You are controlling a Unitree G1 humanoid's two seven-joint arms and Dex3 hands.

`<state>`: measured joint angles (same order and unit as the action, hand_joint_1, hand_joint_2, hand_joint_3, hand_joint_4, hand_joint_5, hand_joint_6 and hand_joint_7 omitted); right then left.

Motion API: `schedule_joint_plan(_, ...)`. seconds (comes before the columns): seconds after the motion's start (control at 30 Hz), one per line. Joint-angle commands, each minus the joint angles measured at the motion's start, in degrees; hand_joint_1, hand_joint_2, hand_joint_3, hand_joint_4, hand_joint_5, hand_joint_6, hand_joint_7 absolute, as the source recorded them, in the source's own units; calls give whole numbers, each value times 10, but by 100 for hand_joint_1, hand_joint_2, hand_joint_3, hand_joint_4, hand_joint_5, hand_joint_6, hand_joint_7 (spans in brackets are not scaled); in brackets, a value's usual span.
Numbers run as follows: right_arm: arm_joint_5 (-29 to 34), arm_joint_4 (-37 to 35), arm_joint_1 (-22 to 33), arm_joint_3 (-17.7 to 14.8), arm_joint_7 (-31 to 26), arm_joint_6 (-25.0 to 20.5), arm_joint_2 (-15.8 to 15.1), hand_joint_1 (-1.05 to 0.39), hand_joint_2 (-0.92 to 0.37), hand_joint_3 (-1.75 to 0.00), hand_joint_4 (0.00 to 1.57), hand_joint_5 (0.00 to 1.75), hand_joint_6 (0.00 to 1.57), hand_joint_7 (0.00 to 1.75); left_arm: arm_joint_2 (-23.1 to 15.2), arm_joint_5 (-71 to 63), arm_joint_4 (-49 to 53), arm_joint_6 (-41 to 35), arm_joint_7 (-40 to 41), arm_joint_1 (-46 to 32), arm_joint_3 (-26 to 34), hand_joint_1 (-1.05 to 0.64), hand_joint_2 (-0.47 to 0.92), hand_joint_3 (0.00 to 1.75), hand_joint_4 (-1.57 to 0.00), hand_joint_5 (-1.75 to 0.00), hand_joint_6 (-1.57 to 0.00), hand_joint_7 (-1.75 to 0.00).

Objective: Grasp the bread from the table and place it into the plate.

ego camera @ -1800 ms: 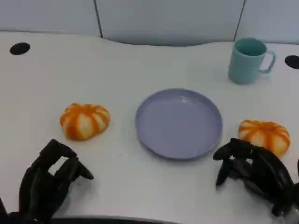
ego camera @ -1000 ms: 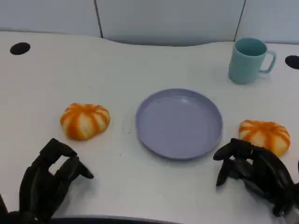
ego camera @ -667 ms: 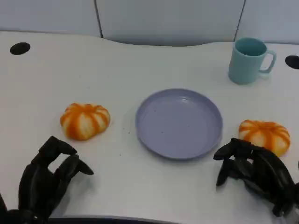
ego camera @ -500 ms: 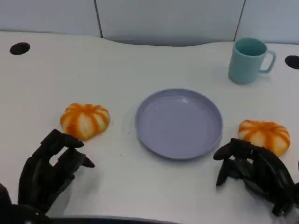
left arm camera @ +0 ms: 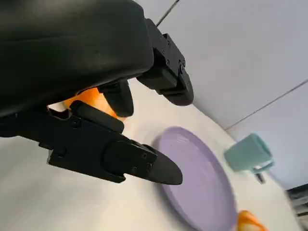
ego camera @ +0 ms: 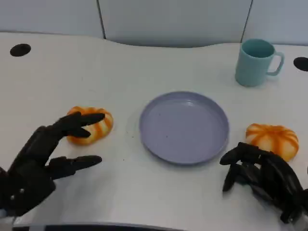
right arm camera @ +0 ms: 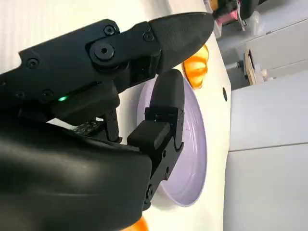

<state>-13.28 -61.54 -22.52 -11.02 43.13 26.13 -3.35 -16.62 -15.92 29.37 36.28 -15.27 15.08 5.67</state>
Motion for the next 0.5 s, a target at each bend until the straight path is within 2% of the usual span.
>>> schedule_joint_plan(0.03, 0, -13, 15, -1, 0, -10, -3, -53, -92, -16, 65, 156, 70, 106, -62, -106, -24, -15, 71, 34, -36, -80, 92, 9, 0, -74, -34, -2)
schedule_joint_plan(0.07, 2, -15, 15, -1, -1, -11, -4, -53, -92, -16, 65, 156, 70, 106, -73, -132, -28, -25, 82, 44, -47, -81, 92, 8, -1, -72, -34, -2)
schedule_joint_plan(0.13, 2, -17, 14, -1, -3, -13, -4, -51, -92, -15, 66, 157, 70, 106, -94, -180, -33, -45, 103, 63, -71, -84, 92, 5, -8, -54, -31, -1)
schedule_joint_plan(0.23, -2, -19, 13, -5, -1, -19, -3, -49, -92, -14, 66, 156, 71, 106, -108, -217, -40, -88, 107, 84, -100, -87, 92, 5, -13, -37, -28, 0)
schedule_joint_plan(0.5, 6, -16, 15, 1, -7, -7, -4, -52, -92, -15, 67, 155, 72, 105, -117, -265, 25, -148, 101, 163, -179, -89, 92, 4, -3, -24, -18, 0)
